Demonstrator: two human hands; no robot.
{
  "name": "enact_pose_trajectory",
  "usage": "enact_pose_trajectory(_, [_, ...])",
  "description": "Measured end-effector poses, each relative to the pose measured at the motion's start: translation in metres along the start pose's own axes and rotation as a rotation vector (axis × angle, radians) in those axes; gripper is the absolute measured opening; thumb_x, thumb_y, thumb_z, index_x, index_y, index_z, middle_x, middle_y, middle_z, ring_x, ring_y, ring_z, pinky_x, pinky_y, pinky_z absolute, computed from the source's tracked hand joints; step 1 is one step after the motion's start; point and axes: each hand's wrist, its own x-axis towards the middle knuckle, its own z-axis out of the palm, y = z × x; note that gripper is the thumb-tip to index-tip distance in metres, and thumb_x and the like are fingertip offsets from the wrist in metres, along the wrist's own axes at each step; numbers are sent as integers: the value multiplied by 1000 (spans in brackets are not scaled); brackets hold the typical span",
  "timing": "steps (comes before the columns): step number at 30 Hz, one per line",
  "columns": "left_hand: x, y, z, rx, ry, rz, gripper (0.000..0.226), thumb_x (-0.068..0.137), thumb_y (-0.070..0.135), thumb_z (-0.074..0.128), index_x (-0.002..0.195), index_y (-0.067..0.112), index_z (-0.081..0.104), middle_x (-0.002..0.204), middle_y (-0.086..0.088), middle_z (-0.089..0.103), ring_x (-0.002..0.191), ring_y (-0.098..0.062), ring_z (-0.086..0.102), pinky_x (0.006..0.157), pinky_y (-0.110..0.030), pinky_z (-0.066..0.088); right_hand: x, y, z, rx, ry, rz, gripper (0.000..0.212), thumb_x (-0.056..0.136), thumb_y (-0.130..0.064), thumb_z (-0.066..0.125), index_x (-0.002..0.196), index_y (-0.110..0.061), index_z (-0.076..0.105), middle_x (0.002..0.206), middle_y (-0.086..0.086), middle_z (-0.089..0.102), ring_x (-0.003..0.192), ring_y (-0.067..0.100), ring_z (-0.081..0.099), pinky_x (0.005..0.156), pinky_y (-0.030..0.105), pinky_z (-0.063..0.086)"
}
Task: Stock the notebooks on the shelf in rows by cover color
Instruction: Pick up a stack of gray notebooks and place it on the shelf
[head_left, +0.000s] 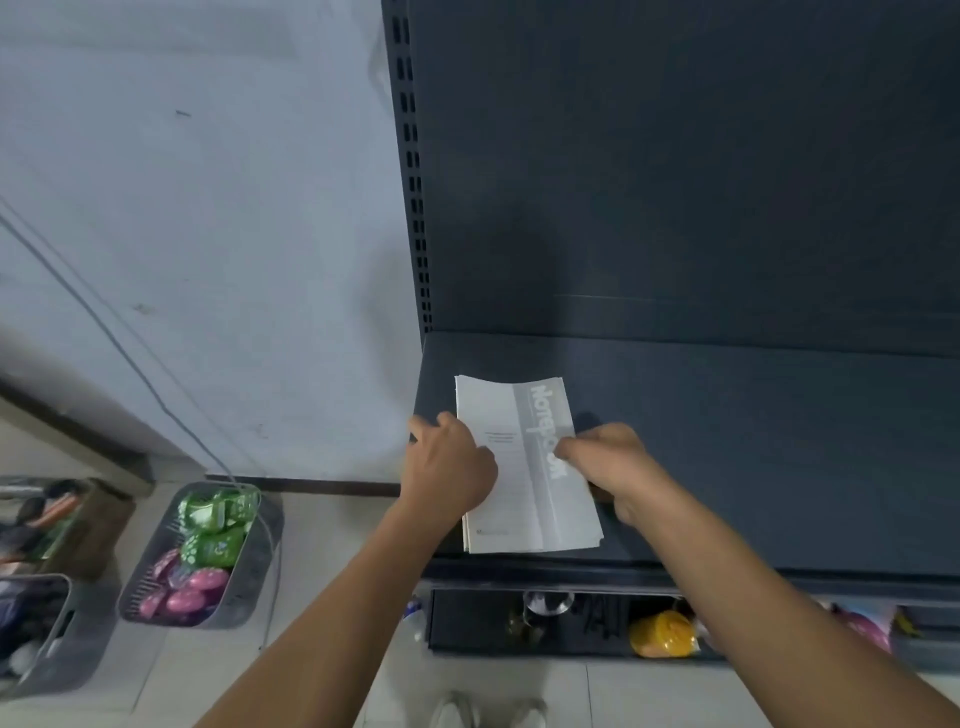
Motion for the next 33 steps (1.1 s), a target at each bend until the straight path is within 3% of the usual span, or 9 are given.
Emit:
enact_pose_trajectory(2, [-2, 3, -2, -65, 14, -14, 22, 99, 23, 51, 105, 10, 35, 110, -9, 44, 87, -25, 51, 70, -32, 41, -3, -1, 2, 4, 10, 12, 15, 87, -10, 65, 75, -6, 59, 74, 5, 63, 59, 18, 60, 45, 19, 45])
enact_pose_trajectory(4, [-5, 5, -3, -95, 22, -2, 20, 98, 20, 51, 105, 10, 35, 97, -5, 51, 80, -22, 52, 59, -29, 39, -5, 1, 5, -33, 11, -2, 7, 85, -9, 62, 84, -4, 67, 86, 9, 72, 74, 23, 70, 61, 34, 62])
enact_pose_trajectory(5, [-6, 4, -4, -90, 25, 17, 18, 99, 20, 50, 106, 10, 37, 95, -5, 54, 78, -21, 52, 56, -27, 38, -8, 0, 5, -57, 19, -19, 13, 83, -8, 60, 88, -3, 70, 92, 12, 75, 81, 27, 73, 73, 42, 64])
enact_pose_trajectory(7, [-6, 3, -7, -63, 47, 66, 16, 100, 20, 48, 111, 10, 41, 101, -4, 59, 79, -20, 53, 58, -26, 38, -12, -1, 6, -92, 41, -63, 22, 80, -7, 55, 94, -1, 71, 96, 14, 75, 86, 30, 73, 79, 46, 61])
enact_pose_trajectory(15, [-5, 4, -24, -47, 189, 253, 30, 97, 22, 53, 126, 14, 48, 110, -2, 64, 84, -16, 54, 64, -26, 40, -32, -9, -5, -267, 198, -265, 27, 88, -14, 58, 115, -15, 59, 102, 2, 67, 89, 20, 66, 75, 35, 59])
enact_pose_trajectory(18, [-8, 12, -27, -27, 213, 315, 31, 96, 22, 55, 125, 10, 49, 112, -4, 63, 87, -19, 52, 70, -32, 41, -43, -8, -13, -298, 268, -314, 21, 88, -16, 60, 108, -13, 61, 100, 4, 67, 87, 21, 66, 72, 34, 57])
enact_pose_trajectory(25, [-22, 44, -21, 5, 201, 433, 28, 97, 26, 52, 122, 15, 50, 109, -1, 63, 81, -17, 52, 61, -25, 36, -63, 6, -48, -321, 378, -310, 24, 90, -27, 65, 110, -15, 62, 102, -1, 67, 84, 16, 62, 59, 26, 46])
enact_pose_trajectory(28, [-27, 62, -16, -7, 197, 496, 23, 96, 25, 51, 118, 16, 51, 102, 1, 60, 81, -19, 51, 66, -31, 38, -67, 14, -67, -341, 437, -286, 32, 91, -32, 64, 118, -17, 62, 106, -2, 67, 89, 19, 62, 63, 27, 44])
enact_pose_trajectory(33, [-38, 95, 11, 16, 136, 564, 23, 96, 26, 51, 115, 14, 50, 97, -1, 57, 79, -21, 51, 66, -33, 38, -73, 41, -102, -373, 497, -218, 26, 92, -32, 60, 114, -17, 64, 104, -1, 68, 89, 21, 64, 69, 30, 50])
